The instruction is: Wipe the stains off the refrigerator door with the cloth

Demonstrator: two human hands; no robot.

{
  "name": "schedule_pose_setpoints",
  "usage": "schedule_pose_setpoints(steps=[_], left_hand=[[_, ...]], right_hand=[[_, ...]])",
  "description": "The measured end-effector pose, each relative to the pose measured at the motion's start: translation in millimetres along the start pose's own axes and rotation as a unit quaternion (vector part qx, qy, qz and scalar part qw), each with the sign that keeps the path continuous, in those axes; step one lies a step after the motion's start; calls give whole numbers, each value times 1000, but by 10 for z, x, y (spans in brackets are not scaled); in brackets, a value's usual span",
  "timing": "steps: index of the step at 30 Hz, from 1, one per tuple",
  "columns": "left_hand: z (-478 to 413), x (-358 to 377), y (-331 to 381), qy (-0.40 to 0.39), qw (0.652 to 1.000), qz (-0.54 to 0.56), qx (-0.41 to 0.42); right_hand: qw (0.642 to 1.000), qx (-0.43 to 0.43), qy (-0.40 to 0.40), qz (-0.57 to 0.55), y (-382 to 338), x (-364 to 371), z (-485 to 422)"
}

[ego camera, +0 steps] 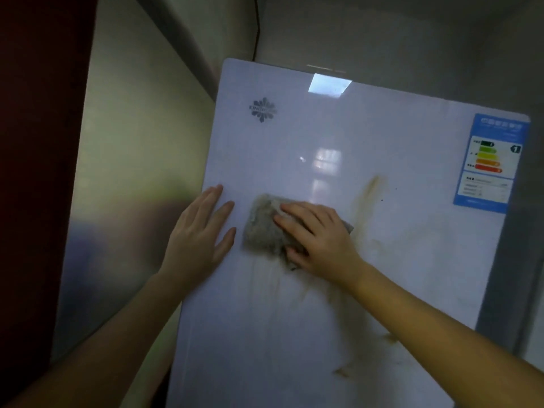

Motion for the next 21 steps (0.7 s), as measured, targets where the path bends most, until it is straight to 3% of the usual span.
schedule_pose_setpoints(steps=[2, 5, 7, 9, 13, 15, 21], left_hand=[[7, 8, -9, 2, 1000, -1, -2], [23, 30, -8, 9, 1000, -3, -6], [21, 43, -3, 14, 1000, -2, -7], [23, 51, 4, 17, 1000, 2, -10], [28, 41, 27, 22, 1000, 6, -14], [20, 37, 32, 20, 1000, 8, -11], [32, 39, 39, 28, 999, 14, -16]], right_hand=[[999, 35, 24, 9, 173, -32, -64], [981, 179, 70, -1, 448, -119, -312], [971, 224, 86, -21, 498, -132, -431], [978, 195, 70, -23, 408, -86, -436], [999, -26, -9, -19, 72, 62, -207], [997, -70, -17, -15, 28, 53, -158], [987, 147, 62, -3, 175, -30, -175]])
Point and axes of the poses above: each hand's wrist, its own z-axis away from the middle knuckle, its own x-axis out of the palm, y = z × x, the point moved 2 cm from there along -z, towards the middle knuckle, and after that the axes turned 4 degrees about z, right-handed, at the moved point
